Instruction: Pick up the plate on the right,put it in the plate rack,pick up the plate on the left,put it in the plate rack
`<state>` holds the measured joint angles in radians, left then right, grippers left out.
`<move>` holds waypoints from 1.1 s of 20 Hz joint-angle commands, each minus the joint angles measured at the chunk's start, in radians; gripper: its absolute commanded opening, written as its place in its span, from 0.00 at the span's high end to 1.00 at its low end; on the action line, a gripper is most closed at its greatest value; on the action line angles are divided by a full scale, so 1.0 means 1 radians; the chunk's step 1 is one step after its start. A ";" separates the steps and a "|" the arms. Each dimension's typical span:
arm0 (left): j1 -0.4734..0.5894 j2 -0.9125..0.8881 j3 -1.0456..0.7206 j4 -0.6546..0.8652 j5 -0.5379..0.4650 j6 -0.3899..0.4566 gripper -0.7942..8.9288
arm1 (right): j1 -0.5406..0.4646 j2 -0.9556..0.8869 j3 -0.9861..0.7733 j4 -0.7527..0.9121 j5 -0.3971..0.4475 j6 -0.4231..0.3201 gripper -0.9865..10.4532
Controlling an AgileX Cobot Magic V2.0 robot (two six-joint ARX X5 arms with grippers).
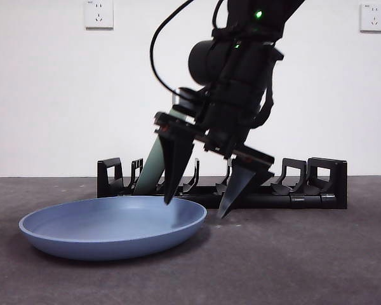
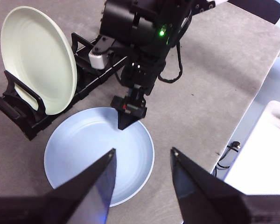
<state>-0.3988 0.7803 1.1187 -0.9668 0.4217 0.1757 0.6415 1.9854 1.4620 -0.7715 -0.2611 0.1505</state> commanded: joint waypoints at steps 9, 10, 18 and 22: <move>0.003 0.007 -0.002 0.003 0.004 0.017 0.72 | 0.026 0.041 -0.010 0.022 0.003 0.022 0.90; 0.003 0.007 -0.002 0.003 0.004 0.017 0.72 | 0.026 0.041 -0.010 0.024 0.003 0.022 0.93; 0.000 0.007 -0.002 -0.015 0.005 0.103 0.72 | 0.018 0.016 -0.010 -0.022 -0.001 0.001 0.93; -0.063 0.010 -0.002 -0.015 0.005 0.188 0.72 | -0.010 -0.099 -0.010 -0.129 0.005 -0.050 0.93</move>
<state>-0.4595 0.7902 1.1187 -0.9859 0.4217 0.3214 0.6334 1.9011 1.4582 -0.9073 -0.2512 0.1287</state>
